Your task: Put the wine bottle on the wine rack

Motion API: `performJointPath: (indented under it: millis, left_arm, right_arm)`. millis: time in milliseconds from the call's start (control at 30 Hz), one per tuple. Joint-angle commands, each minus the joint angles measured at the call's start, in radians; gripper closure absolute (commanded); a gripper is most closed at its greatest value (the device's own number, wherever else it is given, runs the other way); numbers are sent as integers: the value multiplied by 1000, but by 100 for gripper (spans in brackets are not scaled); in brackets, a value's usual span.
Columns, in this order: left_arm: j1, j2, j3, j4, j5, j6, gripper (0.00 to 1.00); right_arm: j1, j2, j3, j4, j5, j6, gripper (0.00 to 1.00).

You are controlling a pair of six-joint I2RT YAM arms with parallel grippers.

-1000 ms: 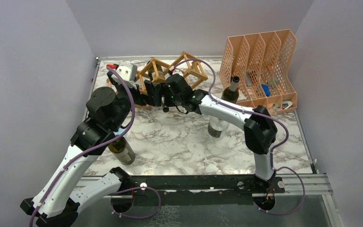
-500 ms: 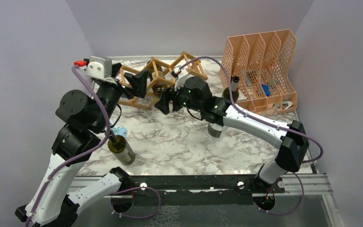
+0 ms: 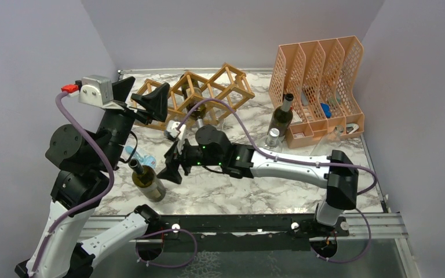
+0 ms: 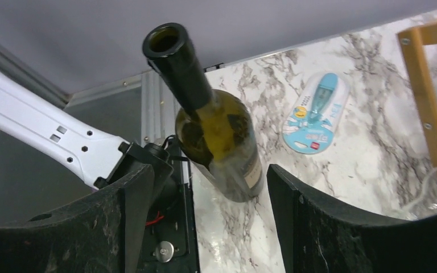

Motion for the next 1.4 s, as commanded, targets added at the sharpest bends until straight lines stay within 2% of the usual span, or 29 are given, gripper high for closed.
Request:
performJointPath:
  millis: [0, 233, 400, 567, 700, 800, 1033, 1167, 1367]
  left_arm:
    - [-1, -29, 11, 27, -33, -14, 1]
    - [-1, -49, -1, 28, -43, -10, 1]
    - [-1, -55, -4, 29, -51, -5, 1]
    - [-1, -60, -11, 27, -56, -4, 1]
    - [-1, -64, -14, 26, -87, -14, 1]
    - [-1, -68, -15, 22, -91, -15, 1]
    - [-1, -64, -21, 19, -89, -16, 1]
    - [-1, -60, -24, 15, -86, -13, 1]
    - [-1, -57, -33, 11, -91, -11, 1]
  right_arm:
    - [48, 81, 96, 50, -24, -54, 24]
    - [62, 206, 225, 64, 46, -51, 23]
    - [65, 276, 288, 100, 10, -62, 23]
    - [73, 326, 337, 135, 2, -69, 30]
    - [82, 312, 299, 202, 13, -144, 36]
    - [83, 262, 228, 277, 42, -198, 45]
    - [83, 200, 157, 350, 37, -232, 81]
    - [83, 151, 102, 382, 68, -229, 86]
    - [83, 25, -9, 412, 178, -236, 88]
